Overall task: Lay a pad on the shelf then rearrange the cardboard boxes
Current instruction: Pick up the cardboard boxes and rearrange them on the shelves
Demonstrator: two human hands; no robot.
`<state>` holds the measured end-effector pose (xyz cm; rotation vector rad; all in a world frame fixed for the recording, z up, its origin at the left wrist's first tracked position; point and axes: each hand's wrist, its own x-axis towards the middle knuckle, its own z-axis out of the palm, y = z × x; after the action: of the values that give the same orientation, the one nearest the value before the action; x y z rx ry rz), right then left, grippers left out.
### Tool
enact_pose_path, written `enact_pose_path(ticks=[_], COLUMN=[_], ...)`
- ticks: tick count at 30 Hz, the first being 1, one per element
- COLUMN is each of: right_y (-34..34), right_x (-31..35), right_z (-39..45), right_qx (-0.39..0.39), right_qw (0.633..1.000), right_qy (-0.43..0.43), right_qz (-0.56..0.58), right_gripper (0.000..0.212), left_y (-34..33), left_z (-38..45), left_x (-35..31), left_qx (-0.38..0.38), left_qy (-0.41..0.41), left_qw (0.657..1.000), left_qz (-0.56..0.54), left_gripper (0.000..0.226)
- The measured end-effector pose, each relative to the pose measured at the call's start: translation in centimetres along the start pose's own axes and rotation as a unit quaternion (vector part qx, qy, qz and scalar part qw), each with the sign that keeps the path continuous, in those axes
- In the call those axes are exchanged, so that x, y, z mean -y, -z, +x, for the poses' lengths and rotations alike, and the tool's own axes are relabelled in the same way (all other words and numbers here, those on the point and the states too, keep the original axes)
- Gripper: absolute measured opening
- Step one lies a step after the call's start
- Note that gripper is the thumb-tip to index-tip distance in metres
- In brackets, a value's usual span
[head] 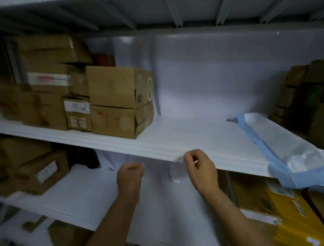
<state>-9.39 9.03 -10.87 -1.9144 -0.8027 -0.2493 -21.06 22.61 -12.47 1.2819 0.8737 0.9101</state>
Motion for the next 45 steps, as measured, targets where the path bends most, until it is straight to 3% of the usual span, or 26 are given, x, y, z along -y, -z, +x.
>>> enact_pose_path(ticks=[4,11,16,24,29,33,38,41,43,45], right_y=[-3.1,-5.7,-7.1,-9.8,-10.5,-10.8,-9.7,-8.3,-7.2,-6.5], right_x=[4.8,11.5,13.1,14.3,14.6,14.6,14.2,14.0,14.5,14.8], right_z=[3.3,9.5,14.2,20.2,22.2,22.9,22.7,22.4,21.8,21.0], right_qx=[0.03,0.104,0.152,0.201,0.206,0.208,0.207,0.197,0.192,0.187], right_qw=[0.996,0.96,0.924,0.891,0.888,0.891,0.886,0.875,0.862,0.856], right_qy=[-0.018,-0.098,-0.171,-0.218,-0.224,-0.227,-0.226,-0.233,-0.24,-0.247], right_qz=[0.085,0.239,0.306,0.344,0.345,0.334,0.348,0.375,0.404,0.415], right_gripper=[0.013,0.02,0.029,0.057,0.055,0.067,0.072,0.083,0.094,0.111], left_y=[3.8,6.5,6.0,4.1,3.4,3.1,2.6,2.8,3.2,3.6], left_z=[3.2,10.2,14.6,21.5,22.5,22.2,20.2,18.8,17.9,17.0], left_x=[-4.8,-10.7,-14.3,-18.4,-18.7,-19.0,-19.7,-19.8,-19.7,-19.5], left_qx=[-0.024,-0.092,-0.088,-0.125,-0.116,-0.081,-0.017,0.007,0.027,0.044], left_qy=[-0.04,-0.101,-0.141,-0.171,-0.169,-0.169,-0.145,-0.147,-0.155,-0.146], left_qw=[0.999,0.989,0.982,0.972,0.977,0.982,0.979,0.968,0.958,0.953], left_qz=[-0.024,0.056,0.089,0.101,0.064,-0.001,-0.142,-0.203,-0.24,-0.262], left_gripper=[0.013,0.028,0.045,0.043,0.044,0.05,0.022,0.02,0.027,0.069])
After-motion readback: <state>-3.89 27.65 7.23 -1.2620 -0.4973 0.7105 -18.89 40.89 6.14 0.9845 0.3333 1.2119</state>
